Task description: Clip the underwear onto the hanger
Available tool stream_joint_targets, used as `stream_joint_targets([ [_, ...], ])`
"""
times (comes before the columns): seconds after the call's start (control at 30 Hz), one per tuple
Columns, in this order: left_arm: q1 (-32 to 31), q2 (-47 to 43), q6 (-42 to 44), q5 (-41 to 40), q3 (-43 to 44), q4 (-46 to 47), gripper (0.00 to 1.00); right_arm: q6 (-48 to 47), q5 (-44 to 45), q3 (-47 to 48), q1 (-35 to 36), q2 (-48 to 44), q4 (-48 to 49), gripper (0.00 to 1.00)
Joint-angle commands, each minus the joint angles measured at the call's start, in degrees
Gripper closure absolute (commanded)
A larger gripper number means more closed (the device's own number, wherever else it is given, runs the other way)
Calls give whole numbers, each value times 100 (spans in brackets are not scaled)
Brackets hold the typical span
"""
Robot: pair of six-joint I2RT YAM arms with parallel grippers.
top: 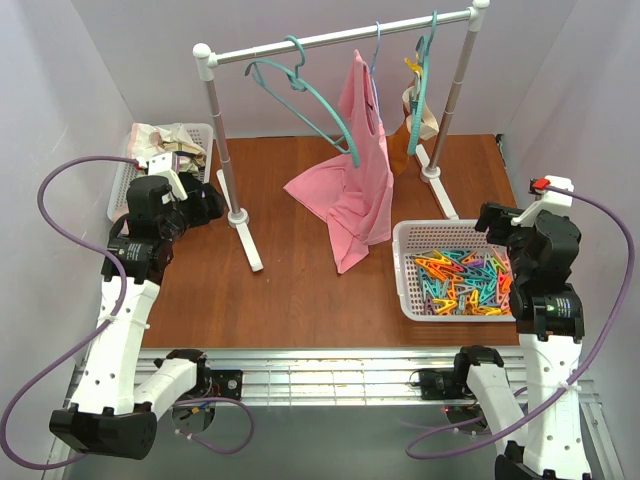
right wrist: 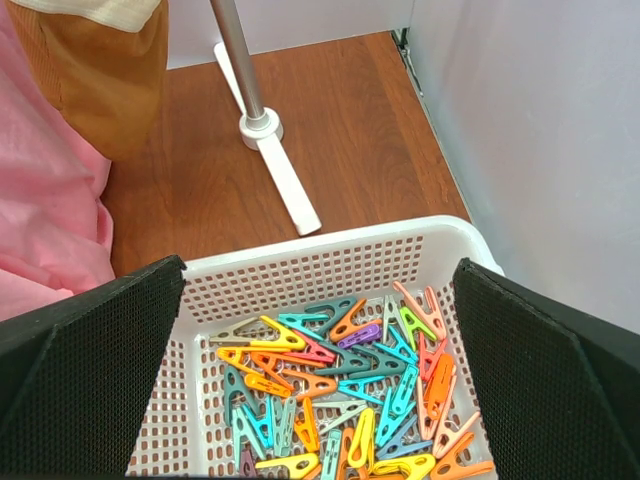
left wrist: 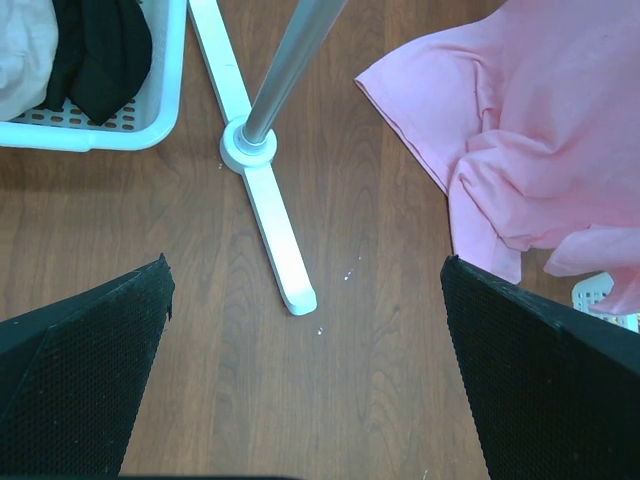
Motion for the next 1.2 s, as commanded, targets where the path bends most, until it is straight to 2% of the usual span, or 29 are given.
stream_joint_targets([
  [0.0, -37, -75, 110, -257, 204, -134, 2, 19, 4, -101, 9, -32, 65, 1],
  [0.27, -37, 65, 23, -397, 371, -11, 2, 27, -31, -57, 9, 109, 118, 1],
  [0.4, -37, 739, -48, -749, 836, 112, 2, 141, -145, -4, 9, 240, 109, 1],
  [0.47, -37, 1040, 22, -1197, 1144, 121, 2, 194, -197, -30, 0, 258, 83, 1],
  [0.67, 68, 1911, 101, -1856, 1373, 358, 2, 467, -575, -215, 9, 214, 47, 1],
  [0.9, 839, 2386, 128, -2200, 1198, 709, 2, 291, -725, -444, 9, 363, 56, 2],
  [1.1, 1710, 2815, 154, -1700, 925, 1472, 2, 72, -699, -347, 9, 820, 135, 2],
  [1.17, 1817, 3026, 381, -1541, 925, 1737, 3, 63, -699, -330, 9, 934, 179, 2],
])
